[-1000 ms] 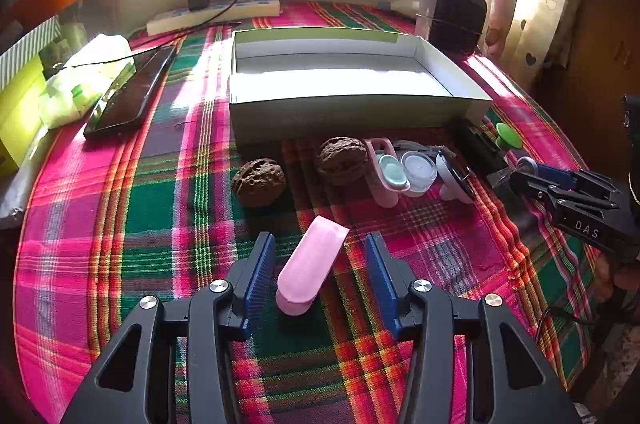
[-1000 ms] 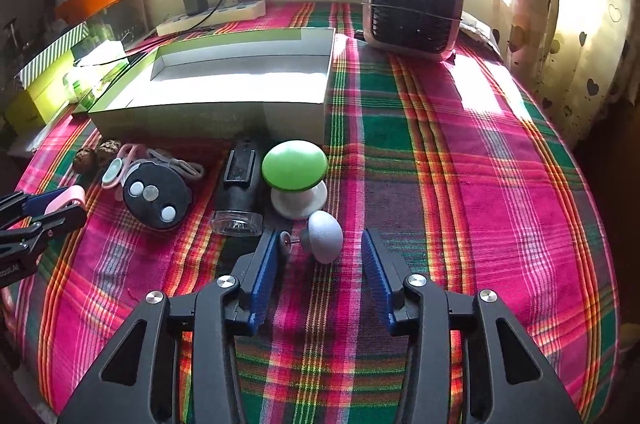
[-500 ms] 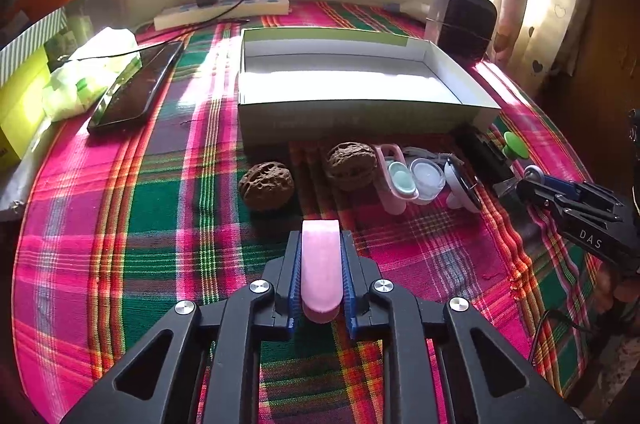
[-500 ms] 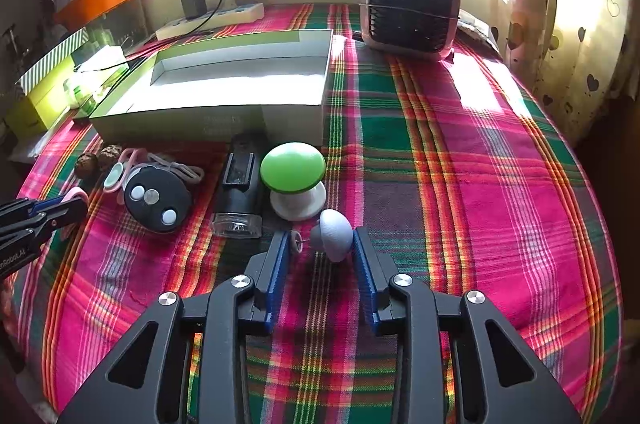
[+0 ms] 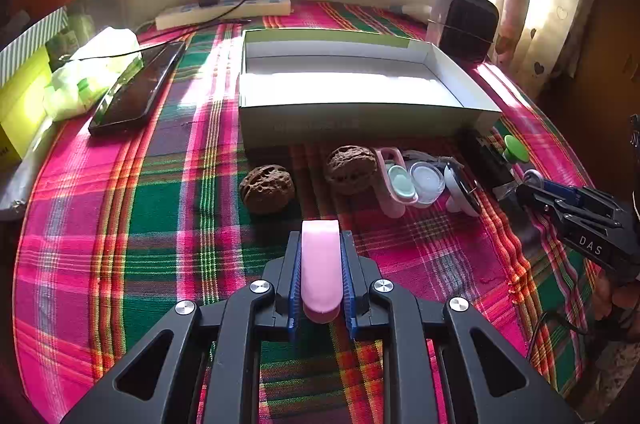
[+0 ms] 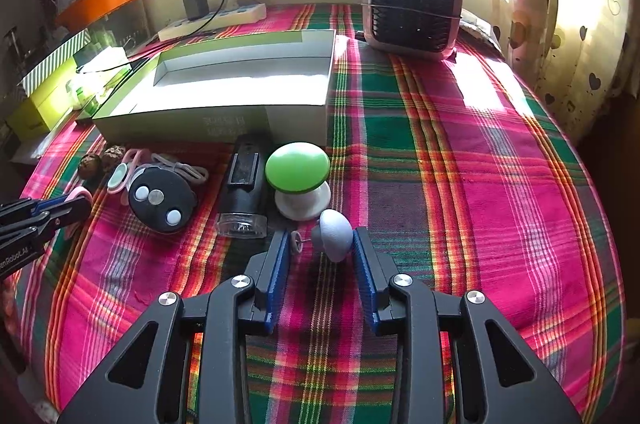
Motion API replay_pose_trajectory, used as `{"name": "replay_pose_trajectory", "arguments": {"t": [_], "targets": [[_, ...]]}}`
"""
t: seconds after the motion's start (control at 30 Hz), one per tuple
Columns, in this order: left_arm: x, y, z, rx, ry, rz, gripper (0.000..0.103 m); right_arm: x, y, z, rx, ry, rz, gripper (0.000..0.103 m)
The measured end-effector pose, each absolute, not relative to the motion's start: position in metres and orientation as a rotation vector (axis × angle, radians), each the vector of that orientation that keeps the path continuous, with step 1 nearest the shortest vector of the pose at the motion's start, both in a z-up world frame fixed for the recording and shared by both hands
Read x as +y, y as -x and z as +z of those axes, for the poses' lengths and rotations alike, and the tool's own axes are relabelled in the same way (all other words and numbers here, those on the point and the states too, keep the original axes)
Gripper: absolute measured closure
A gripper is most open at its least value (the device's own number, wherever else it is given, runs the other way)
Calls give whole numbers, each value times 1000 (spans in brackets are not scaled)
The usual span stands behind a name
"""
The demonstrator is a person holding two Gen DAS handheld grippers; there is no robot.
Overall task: Organize objects
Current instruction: 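Carry the pink clip into the white box while the right gripper carries the white knob there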
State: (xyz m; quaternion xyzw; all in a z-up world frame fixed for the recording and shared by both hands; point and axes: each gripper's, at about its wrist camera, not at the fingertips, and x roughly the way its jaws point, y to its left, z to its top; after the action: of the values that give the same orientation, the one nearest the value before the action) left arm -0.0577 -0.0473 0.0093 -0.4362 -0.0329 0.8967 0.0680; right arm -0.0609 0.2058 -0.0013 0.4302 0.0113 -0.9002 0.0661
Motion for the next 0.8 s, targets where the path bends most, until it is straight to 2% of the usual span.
{"name": "replay_pose_trajectory", "arguments": {"t": [0.8], "targets": [[-48,87,60,-84,1157,2754,87,188,76,53,82,-1105,-2698,70]]}}
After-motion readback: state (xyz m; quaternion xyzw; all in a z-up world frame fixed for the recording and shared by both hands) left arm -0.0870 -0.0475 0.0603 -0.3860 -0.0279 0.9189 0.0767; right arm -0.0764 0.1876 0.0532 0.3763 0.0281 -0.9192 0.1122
